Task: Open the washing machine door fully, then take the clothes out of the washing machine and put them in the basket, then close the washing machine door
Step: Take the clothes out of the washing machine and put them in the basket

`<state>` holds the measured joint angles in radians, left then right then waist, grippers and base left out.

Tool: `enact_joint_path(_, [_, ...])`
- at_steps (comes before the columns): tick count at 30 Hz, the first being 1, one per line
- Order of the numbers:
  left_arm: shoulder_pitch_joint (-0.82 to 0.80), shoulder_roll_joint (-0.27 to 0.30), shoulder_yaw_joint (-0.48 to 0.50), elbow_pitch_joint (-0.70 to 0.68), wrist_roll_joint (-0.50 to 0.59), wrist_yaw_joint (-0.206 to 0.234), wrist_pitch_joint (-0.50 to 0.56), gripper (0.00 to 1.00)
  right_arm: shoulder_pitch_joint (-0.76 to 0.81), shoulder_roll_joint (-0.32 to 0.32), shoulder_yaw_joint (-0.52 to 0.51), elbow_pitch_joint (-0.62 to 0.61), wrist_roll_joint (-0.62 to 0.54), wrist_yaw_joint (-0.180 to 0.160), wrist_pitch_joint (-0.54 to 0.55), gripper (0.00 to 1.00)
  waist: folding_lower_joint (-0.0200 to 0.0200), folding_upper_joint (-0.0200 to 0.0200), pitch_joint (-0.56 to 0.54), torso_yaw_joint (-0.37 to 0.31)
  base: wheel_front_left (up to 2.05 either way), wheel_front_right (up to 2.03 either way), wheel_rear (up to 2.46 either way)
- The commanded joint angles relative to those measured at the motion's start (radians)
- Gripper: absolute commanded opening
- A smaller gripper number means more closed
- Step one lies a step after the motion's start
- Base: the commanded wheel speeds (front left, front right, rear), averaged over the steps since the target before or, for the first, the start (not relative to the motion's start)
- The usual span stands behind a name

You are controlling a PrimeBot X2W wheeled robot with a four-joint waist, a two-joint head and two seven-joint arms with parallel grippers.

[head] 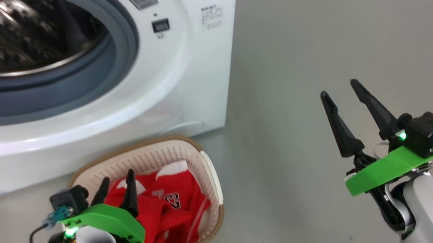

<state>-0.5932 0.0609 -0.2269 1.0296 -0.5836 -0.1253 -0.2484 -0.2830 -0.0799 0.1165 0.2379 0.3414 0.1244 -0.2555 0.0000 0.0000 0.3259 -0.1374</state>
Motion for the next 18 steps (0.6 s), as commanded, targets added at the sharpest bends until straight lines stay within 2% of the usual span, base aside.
enact_joint_path(1, [0.031, 0.040, 0.025, -0.061, -0.005, -0.005, -0.012, 1.00, 0.018, 0.001, 0.012, -0.017, -0.018, 0.006, -0.006, 1.00, 0.0000, 0.0000, -0.073, 0.030, 0.00, 0.00, 0.00])
enact_joint_path(8, [0.141, 0.051, 0.090, -0.305, 0.054, -0.005, -0.013, 1.00, 0.058, 0.001, -0.007, -0.010, -0.035, 0.006, -0.006, 1.00, 0.0000, 0.0000, -0.152, 0.052, 0.00, 0.00, 0.00])
enact_joint_path(12, [0.206, 0.043, 0.152, -0.432, 0.106, 0.013, -0.013, 1.00, 0.078, 0.001, -0.018, -0.011, -0.039, 0.006, -0.006, 1.00, 0.0000, 0.0000, -0.194, 0.055, 0.00, 0.00, 0.00])
enact_joint_path(18, [0.301, 0.037, 0.220, -0.571, 0.185, 0.018, -0.013, 1.00, 0.106, 0.003, -0.037, -0.018, -0.045, 0.006, -0.006, 1.00, 0.0000, 0.0000, -0.240, 0.048, 0.00, 0.00, 0.00])
